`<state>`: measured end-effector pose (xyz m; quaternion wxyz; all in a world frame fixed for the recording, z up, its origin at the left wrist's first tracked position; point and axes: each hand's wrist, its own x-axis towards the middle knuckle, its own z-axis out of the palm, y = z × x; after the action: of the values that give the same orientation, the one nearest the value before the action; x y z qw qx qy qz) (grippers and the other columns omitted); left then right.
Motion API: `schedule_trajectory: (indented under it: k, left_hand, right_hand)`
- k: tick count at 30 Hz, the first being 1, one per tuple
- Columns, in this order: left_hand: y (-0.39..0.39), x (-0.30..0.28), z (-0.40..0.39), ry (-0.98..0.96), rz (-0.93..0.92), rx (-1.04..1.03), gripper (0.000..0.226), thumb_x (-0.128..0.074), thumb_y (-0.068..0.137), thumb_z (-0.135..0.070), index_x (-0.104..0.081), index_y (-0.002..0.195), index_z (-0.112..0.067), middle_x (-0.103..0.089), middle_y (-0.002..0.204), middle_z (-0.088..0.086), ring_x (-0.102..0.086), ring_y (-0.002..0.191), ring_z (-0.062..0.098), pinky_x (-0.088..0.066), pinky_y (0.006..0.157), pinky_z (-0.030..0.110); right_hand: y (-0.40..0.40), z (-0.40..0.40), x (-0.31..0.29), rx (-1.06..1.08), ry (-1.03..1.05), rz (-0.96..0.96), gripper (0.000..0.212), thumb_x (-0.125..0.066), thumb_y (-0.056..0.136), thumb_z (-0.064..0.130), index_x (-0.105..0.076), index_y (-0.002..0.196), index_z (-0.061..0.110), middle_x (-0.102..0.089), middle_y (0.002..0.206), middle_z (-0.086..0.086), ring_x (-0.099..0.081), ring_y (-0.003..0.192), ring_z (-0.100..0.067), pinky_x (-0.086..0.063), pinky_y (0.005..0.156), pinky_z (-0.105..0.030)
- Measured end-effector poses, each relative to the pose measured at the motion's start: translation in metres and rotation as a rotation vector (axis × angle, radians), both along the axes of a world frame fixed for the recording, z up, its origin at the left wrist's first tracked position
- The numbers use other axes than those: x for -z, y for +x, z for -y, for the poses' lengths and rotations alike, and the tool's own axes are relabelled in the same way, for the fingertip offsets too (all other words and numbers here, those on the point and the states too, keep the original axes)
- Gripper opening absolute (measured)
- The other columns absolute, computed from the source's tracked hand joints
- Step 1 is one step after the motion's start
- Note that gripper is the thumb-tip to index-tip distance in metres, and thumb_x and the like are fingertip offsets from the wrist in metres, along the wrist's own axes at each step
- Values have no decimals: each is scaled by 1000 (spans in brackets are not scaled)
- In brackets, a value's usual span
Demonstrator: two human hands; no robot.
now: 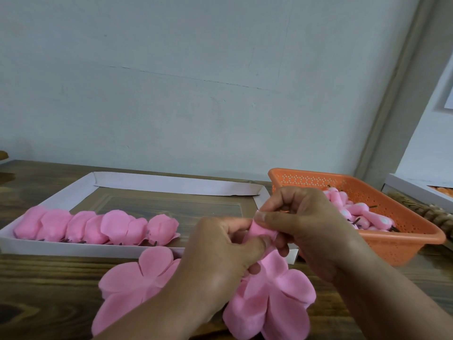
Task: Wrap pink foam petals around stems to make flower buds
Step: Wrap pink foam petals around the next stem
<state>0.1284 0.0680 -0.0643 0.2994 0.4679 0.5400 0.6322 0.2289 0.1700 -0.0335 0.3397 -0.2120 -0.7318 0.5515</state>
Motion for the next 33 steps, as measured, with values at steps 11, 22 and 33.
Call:
schedule_trajectory:
  k: [11, 22, 33]
  left_hand:
    - [-4, 2, -2, -44, -89, 32, 12, -70, 79, -23, -76, 80, -34, -68, 60, -8, -58, 50, 0, -43, 49, 12]
    - [-10, 2, -5, -68, -111, 32, 5, -73, 79, -24, -77, 82, -23, -71, 69, 0, -59, 50, 3, -46, 51, 15]
    - [-21, -2, -9, -135, 29, 63, 18, -65, 81, -15, -75, 66, -17, -63, 57, 1, -53, 46, 8, -43, 46, 16]
  right_hand:
    - [0, 1, 1, 8, 31, 6, 13, -65, 76, -10, -58, 67, -4, -51, 45, -11, -43, 31, -12, -34, 34, -18]
    - [-2, 3, 2, 11, 11, -14, 12, -65, 76, -10, -57, 69, -5, -51, 44, -12, -43, 31, -13, -35, 33, -19]
    - [-5, 0, 3, -61, -165, -21, 7, -63, 79, 3, -60, 78, -3, -49, 47, -13, -42, 35, -15, -38, 36, -20]
